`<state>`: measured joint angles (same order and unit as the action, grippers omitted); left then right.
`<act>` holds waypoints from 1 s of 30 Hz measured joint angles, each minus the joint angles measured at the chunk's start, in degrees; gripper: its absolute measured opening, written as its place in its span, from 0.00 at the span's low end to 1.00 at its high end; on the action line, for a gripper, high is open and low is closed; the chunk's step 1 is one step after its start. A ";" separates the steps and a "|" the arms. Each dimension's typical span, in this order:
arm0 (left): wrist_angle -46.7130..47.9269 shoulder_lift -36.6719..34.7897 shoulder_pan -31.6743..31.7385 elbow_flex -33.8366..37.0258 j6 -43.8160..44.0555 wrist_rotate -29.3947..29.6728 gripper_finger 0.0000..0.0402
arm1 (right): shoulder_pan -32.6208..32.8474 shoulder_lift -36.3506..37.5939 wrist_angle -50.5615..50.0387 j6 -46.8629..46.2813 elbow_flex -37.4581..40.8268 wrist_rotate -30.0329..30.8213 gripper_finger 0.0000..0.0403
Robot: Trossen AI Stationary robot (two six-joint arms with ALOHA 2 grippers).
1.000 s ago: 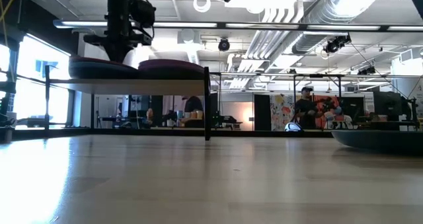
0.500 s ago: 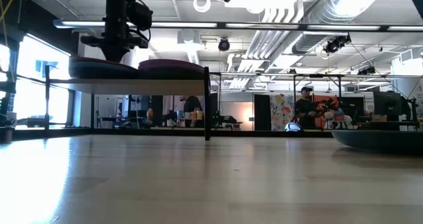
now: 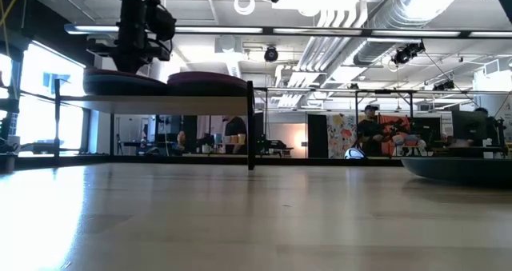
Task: Place and stack plates onto a shelf
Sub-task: Stack the purple plate on top of the purple plate on the shelf
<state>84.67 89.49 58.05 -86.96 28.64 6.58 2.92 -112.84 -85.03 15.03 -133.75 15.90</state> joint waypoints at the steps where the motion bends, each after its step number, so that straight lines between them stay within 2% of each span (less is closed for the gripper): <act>1: 0.01 0.00 0.21 0.00 0.00 -0.01 0.00 | 0.00 0.00 0.02 0.00 0.00 0.00 0.32; 11: 1.32 0.04 2.39 0.00 -1.33 -0.79 0.00 | 0.00 0.01 0.04 0.00 0.00 0.00 0.32; 30: 2.33 3.01 2.33 -0.24 -2.81 -0.78 0.00 | 0.00 0.00 0.43 -0.02 0.00 0.02 0.32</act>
<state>87.00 92.50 60.38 -87.20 25.83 5.80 2.92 -112.84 -84.60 15.00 -133.75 15.92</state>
